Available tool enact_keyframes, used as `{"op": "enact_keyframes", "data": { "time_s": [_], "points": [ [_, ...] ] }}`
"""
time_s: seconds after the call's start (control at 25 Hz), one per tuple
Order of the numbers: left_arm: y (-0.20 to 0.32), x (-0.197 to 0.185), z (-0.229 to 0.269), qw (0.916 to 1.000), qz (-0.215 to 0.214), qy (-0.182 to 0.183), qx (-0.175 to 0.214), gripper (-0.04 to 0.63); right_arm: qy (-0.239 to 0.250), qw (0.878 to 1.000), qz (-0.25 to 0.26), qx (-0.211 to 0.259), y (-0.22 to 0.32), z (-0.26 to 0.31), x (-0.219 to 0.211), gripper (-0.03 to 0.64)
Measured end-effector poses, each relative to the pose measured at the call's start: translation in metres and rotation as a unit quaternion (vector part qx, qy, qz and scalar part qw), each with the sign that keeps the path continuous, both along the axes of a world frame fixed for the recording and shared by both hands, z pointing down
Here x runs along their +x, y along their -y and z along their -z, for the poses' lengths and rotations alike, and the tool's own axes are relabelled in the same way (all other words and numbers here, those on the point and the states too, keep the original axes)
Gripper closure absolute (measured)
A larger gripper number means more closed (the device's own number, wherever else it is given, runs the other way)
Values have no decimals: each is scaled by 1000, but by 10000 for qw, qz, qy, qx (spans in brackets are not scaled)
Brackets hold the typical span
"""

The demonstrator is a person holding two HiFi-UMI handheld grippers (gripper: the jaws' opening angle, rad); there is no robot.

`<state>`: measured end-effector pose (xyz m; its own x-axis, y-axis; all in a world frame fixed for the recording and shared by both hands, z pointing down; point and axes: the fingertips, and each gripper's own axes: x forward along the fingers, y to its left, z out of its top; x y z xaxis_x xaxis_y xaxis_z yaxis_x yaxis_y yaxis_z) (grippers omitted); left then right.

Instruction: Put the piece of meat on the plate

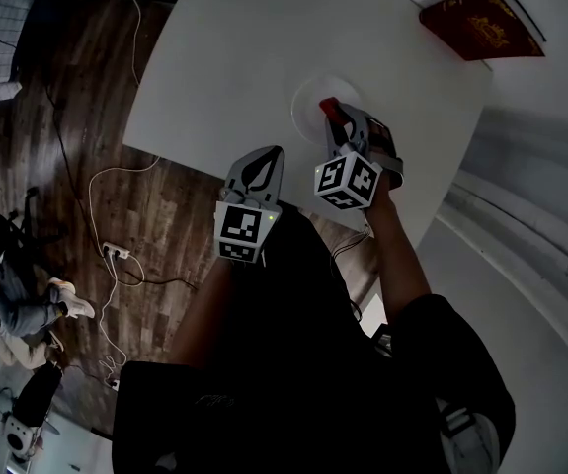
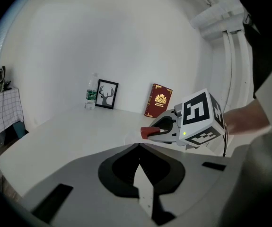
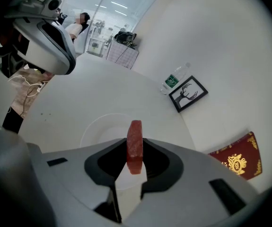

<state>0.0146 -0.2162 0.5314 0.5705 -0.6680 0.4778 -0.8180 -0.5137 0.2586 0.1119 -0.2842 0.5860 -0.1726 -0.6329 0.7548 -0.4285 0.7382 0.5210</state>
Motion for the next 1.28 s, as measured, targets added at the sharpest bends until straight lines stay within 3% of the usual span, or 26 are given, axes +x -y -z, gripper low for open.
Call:
{"op": "enact_keyframes", "data": {
  "time_s": [1.28],
  "points": [
    [-6,-5,-19,9993,201,-74,-301,594,-579,9982,129,130,10,-19,2,514]
  ]
}}
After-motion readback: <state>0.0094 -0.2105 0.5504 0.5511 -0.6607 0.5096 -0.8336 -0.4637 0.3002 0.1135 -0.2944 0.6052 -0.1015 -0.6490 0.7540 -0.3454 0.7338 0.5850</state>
